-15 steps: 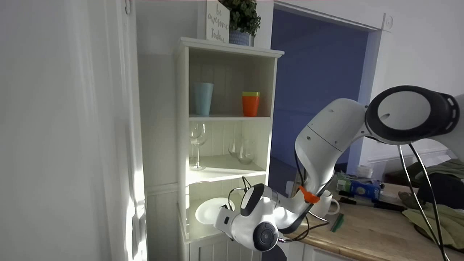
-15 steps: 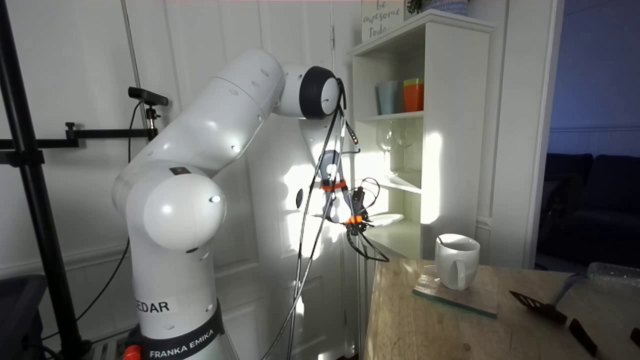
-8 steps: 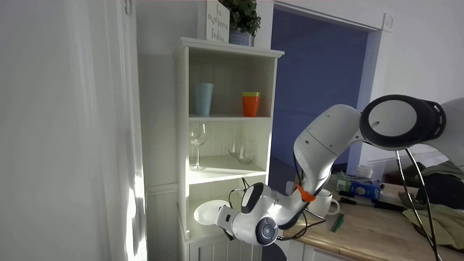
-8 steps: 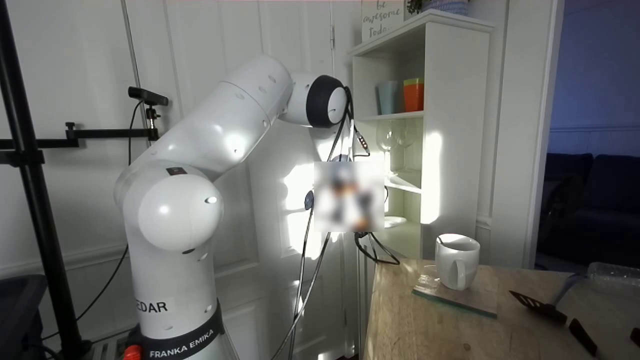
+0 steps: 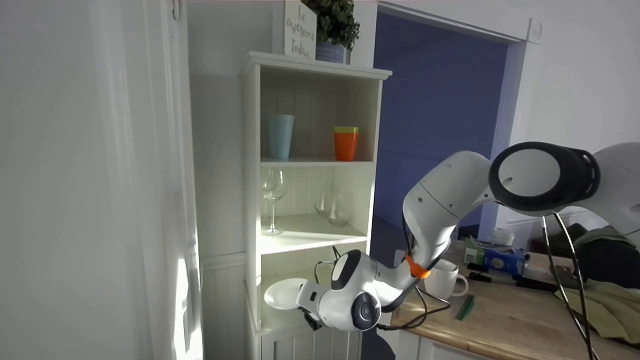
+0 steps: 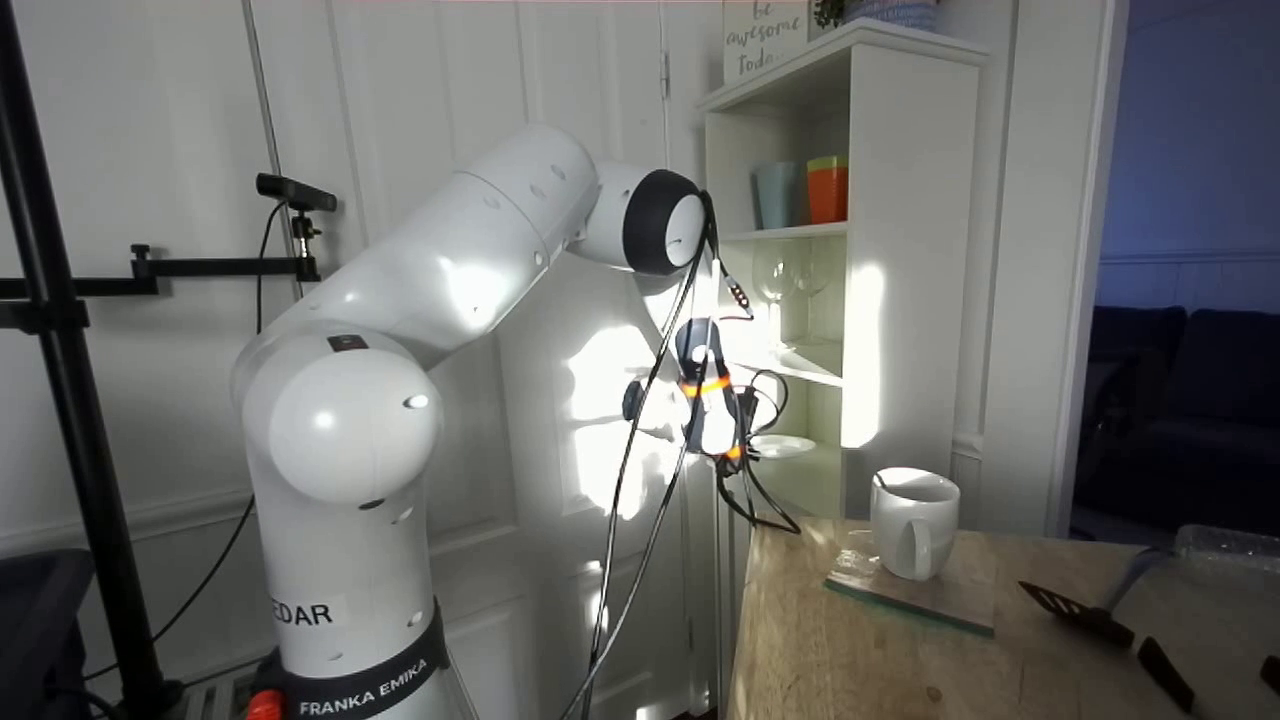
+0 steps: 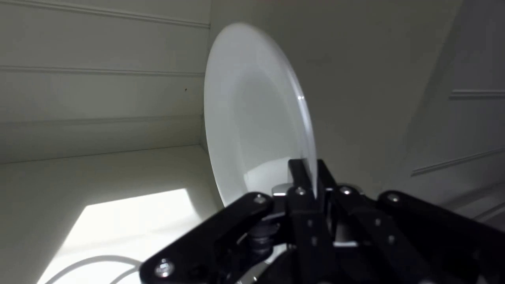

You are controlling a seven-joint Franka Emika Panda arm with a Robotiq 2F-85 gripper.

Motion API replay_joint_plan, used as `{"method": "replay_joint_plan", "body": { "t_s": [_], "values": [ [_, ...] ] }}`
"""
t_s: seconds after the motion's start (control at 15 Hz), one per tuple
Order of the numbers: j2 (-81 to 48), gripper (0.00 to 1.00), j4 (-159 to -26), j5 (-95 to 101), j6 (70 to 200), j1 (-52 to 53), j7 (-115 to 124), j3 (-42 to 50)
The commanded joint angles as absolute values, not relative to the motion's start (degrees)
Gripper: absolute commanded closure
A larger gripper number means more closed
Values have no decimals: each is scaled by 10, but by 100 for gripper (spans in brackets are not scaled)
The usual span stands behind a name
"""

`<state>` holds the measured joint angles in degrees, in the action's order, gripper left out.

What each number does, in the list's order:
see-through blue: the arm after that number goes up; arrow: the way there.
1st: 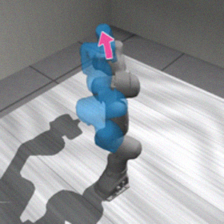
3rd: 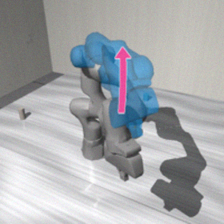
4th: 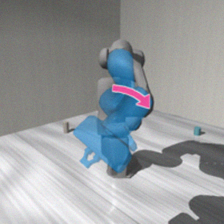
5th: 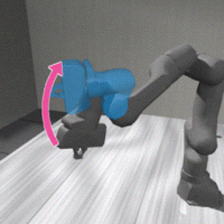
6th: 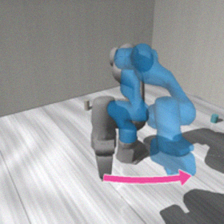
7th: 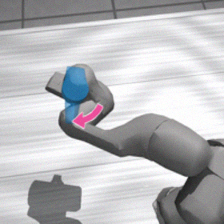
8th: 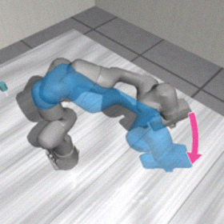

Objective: Pick up the white plates and put them on the bottom white shelf

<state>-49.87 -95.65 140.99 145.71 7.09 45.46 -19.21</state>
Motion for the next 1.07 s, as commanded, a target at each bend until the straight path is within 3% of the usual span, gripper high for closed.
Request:
{"method": "replay_joint_plan", "body": {
  "t_s": [0.0, 1.0],
  "values": [
    [-527, 98, -914, 1435, 1480, 60, 461, -201],
    [-590, 98, -812, 1408, 1538, 56, 423, -197]
  ]
}}
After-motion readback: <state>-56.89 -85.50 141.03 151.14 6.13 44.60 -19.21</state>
